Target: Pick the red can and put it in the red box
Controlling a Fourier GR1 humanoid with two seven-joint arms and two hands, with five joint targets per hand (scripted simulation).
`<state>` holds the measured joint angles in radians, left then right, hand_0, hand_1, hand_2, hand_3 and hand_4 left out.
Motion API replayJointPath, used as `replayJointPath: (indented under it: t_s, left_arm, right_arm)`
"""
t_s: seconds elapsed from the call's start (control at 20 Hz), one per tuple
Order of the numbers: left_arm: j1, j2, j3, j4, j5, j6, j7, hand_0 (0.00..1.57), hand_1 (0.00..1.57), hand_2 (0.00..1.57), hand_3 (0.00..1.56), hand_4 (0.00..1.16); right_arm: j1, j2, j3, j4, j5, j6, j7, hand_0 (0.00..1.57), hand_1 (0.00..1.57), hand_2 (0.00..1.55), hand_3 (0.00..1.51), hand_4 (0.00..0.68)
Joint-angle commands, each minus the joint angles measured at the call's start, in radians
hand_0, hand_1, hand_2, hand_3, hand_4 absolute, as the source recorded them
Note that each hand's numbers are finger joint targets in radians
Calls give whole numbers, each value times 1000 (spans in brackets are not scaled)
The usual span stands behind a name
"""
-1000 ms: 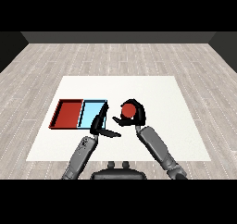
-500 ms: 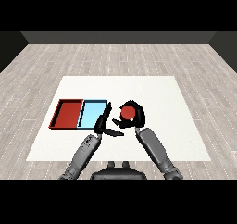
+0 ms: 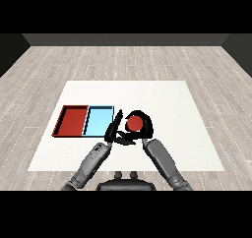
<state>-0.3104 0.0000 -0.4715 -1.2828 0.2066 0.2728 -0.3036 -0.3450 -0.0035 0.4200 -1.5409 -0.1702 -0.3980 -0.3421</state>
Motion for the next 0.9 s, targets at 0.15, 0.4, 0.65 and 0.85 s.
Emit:
replayJointPath:
  t_s: [0.15, 0.4, 0.65, 0.85]
  left_arm:
    - [-69, 0, 1, 56, 67, 7, -12, 0, 0, 0, 0, 0]
    - [-74, 7, 54, 62, 49, -78, 11, 0, 0, 0, 0, 0]
    - [-72, 0, -46, 23, 83, 6, 20, 0, 0, 0, 0, 0]
    - [-64, 1, -97, 84, 113, 224, -64, 0, 0, 0, 0, 821]
  right_arm:
    - [-57, 3, 92, -20, -35, -102, 50, 1515, 1515, 1457, 1416, 660]
    - [-105, 3, 119, 45, -116, -150, -7, 1526, 1526, 1463, 1422, 659]
    - [-58, 3, 87, 93, -109, -66, -82, 1520, 1520, 1459, 1405, 646]
    - [-120, 3, 102, 90, -91, -118, -15, 1534, 1534, 1468, 1405, 649]
